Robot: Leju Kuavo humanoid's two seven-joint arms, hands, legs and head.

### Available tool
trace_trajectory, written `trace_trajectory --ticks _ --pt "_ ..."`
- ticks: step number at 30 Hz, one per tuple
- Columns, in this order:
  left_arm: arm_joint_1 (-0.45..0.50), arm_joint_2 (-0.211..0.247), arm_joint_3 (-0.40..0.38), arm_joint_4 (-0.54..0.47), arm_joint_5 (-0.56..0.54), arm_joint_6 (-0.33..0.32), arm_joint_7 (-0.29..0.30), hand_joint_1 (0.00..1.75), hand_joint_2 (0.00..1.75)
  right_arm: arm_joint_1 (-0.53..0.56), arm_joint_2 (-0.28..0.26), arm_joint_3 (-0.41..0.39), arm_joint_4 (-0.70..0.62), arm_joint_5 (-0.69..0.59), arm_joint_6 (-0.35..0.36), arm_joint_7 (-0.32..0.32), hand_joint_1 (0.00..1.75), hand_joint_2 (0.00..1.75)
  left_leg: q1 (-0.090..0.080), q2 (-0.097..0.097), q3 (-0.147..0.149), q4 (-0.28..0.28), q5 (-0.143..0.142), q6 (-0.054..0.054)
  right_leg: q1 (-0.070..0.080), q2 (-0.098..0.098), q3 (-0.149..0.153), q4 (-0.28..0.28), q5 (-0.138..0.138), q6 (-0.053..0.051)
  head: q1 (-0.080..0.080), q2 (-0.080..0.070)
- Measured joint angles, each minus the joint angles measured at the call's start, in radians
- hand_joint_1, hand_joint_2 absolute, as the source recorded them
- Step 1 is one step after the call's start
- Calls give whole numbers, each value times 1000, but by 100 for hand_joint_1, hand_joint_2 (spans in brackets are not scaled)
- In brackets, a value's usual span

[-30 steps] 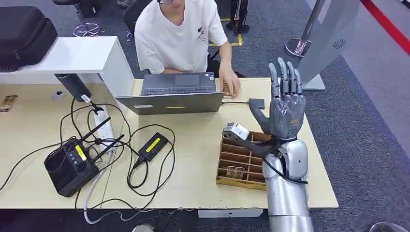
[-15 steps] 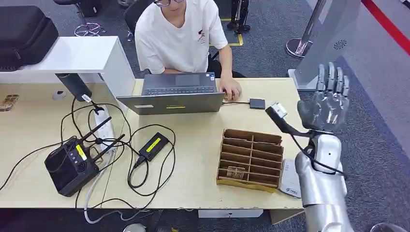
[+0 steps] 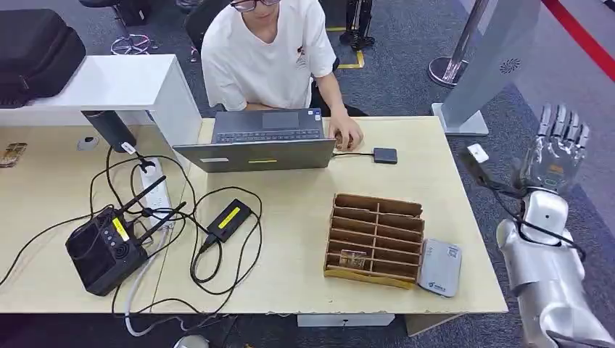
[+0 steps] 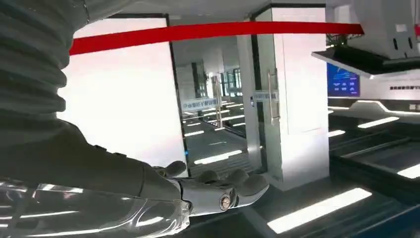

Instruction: Pass the card to the sensor for recognition and then transmit it.

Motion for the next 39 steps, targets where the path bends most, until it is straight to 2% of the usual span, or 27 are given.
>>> trace_trajectory --ticks 4,8,11,13,15,18,21,23,30,35,39 --pt "0 2 0 0 -3 -1 0 0 175 -12 -14 17 29 0 0 2 0 175 0 0 0 0 0 0 0 0 0 0 0 0 0 0" --pt "0 6 0 0 -36 -3 0 0 175 -25 -26 38 65 0 0 31 0 175 0 0 0 0 0 0 0 0 0 0 0 0 0 0" --pt "0 11 0 0 -56 -5 -1 0 175 -47 -40 73 121 0 0 84 0 175 0 0 0 0 0 0 0 0 0 0 0 0 0 0" --pt "0 15 0 0 -71 -10 -2 0 175 -71 -56 112 187 0 3 152 0 175 0 0 0 0 0 0 0 0 0 0 0 0 0 0" --pt "0 18 0 0 -81 -14 -1 0 175 -94 -80 145 251 0 81 224 0 175 0 -1 0 0 0 0 0 -1 0 -1 0 0 0 0" --pt "1 26 0 0 -96 -17 10 0 175 -102 -138 181 323 0 288 330 0 175 0 -6 -1 0 0 0 0 -6 1 -1 0 0 0 0" --pt "3 35 0 0 -111 -21 16 0 175 -94 -197 194 374 -1 409 388 0 175 -1 -6 -1 0 0 1 -1 -5 0 -1 -1 1 0 0" --pt "4 40 0 0 -123 -24 18 0 175 -78 -238 194 397 -5 463 413 0 175 -1 -6 -1 0 -1 2 -1 -5 0 -1 -1 1 0 0" --pt "8 53 0 0 -134 -30 32 0 175 9 -333 183 444 -28 561 470 0 175 -1 -5 -1 0 -3 2 -1 -5 0 -1 -2 0 0 0" --pt "8 57 4 0 -123 -40 58 0 175 90 -358 142 462 -58 649 500 0 175 -1 -5 -1 0 -3 2 -1 -5 0 -1 -3 -1 0 0" --pt "8 57 14 0 -120 -42 65 0 175 136 -363 119 471 -63 653 508 0 175 -1 -3 0 0 -3 2 -1 -3 0 -1 -3 -1 0 0"
